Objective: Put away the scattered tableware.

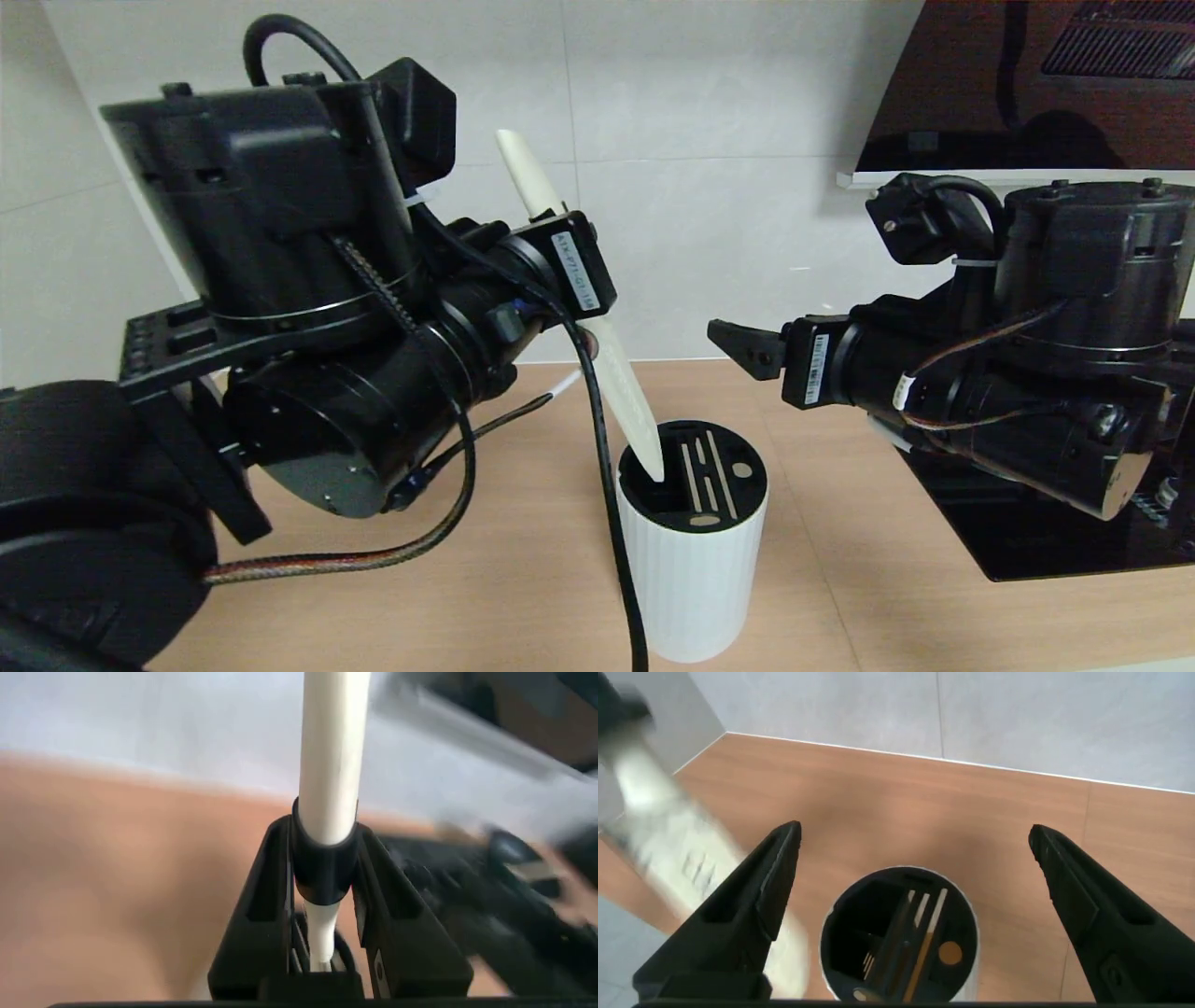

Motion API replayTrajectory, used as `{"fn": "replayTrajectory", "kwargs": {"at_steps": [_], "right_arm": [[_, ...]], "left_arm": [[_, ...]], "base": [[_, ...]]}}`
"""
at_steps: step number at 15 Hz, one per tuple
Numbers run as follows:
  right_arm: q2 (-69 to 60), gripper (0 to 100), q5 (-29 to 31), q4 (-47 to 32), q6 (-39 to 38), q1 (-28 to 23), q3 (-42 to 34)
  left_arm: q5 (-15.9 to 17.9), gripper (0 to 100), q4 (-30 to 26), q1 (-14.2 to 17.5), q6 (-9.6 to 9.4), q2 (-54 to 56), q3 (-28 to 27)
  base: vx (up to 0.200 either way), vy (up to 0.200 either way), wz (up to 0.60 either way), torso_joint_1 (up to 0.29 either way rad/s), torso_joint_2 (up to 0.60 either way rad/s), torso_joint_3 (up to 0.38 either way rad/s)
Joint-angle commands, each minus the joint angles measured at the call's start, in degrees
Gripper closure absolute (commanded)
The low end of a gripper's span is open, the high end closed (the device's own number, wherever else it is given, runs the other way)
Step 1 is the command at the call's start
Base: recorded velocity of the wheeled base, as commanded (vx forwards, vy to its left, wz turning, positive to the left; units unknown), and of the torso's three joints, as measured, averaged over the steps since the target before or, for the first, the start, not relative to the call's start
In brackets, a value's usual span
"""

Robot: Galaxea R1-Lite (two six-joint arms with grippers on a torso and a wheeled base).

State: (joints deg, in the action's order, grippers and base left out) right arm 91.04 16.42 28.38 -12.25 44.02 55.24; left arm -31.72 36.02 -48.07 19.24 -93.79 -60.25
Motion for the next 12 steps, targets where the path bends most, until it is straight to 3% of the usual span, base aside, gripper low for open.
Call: {"fn": "replayTrajectory", "kwargs": {"at_steps": [1,4,6,12], "right_arm": [[0.3,0,0.0,0.0,0.0,0.0,0.0],[1.0,0,0.2,0.0,0.0,0.0,-0.1],[1.0,0,0.3,0.0,0.0,0.0,-0.2],[1.0,0,0.5,0.0,0.0,-0.1,-0.3]], "left_arm": [[-0.6,100,0.6,-0.9,-0.69,-1.8,-0.1],[-9.2,100,7.7,-2.7,-3.59,-9.7,-1.5],[-11.7,100,9.1,-4.1,-5.79,-9.6,-1.2],[-12.3,100,11.0,-5.5,-6.58,-11.3,0.1]], "base": [[0.000,0.000,0.00,0.000,0.00,0.000],[0.000,0.000,0.00,0.000,0.00,0.000],[0.000,0.000,0.00,0.000,0.00,0.000],[0.000,0.000,0.00,0.000,0.00,0.000]]}}
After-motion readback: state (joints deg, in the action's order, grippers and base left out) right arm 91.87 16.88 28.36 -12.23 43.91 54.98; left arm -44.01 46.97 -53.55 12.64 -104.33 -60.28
